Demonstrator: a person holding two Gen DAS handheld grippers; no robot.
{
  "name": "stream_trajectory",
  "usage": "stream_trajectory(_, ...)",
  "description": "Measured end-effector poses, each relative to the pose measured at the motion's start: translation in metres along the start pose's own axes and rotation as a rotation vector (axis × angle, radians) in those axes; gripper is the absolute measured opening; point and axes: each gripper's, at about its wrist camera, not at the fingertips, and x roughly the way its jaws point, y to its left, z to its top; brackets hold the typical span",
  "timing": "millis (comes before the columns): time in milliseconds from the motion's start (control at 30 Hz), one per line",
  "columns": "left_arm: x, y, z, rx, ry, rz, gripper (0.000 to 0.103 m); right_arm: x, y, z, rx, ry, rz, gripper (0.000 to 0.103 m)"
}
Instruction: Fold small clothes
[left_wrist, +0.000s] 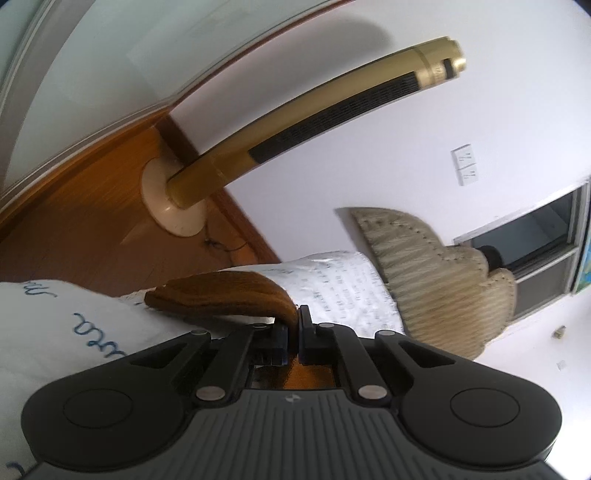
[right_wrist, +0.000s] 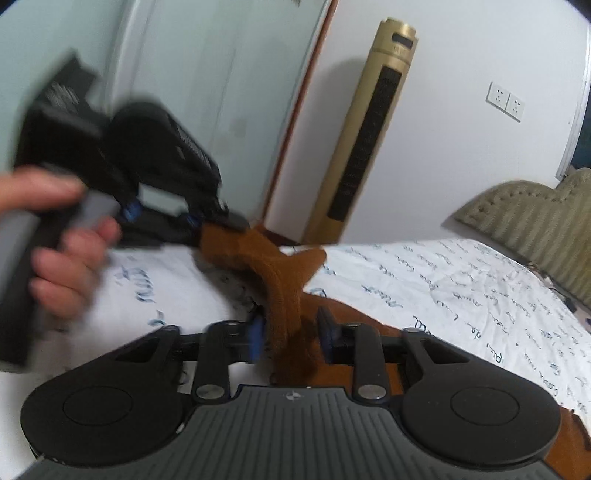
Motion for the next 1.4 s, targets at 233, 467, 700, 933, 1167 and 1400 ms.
stream_trajectory(233,-0.016,-0.062,-0.008,0.125,-0.03,-0.094,0.005,-0.015,-0.011,-0.003,0.039,-0.059,-0.019,0.007)
stream_trajectory(467,-0.013,-0.161,-0.053,0.294,0.043,-0.223,0.005,-0.062,-0.053,-0.023,0.181,-0.129,-0.085,0.007)
stream_trajectory(700,0.015,-0.266,-0.169,0.501,0.211,-0.356,0.005,-0.123,-0.121,-0.081,0.41,-0.166,-0.168,0.007)
stream_trajectory(933,0.067,-0.335,-0.319,0.721,0.446,-0.387,0.005,-0.165,-0.188,-0.166,0.707,-0.182,-0.175,0.007)
stream_trajectory(1167,0.098,-0.343,-0.431,1.009,0.608,-0.325,0.005,-0.203,-0.23,-0.263,1.026,-0.06,-0.073,0.034)
stream_trajectory(1400,0.075,-0.337,-0.479,1.271,0.629,-0.322,0.005,-0.28,-0.254,-0.318,1.03,-0.004,-0.104,0.037)
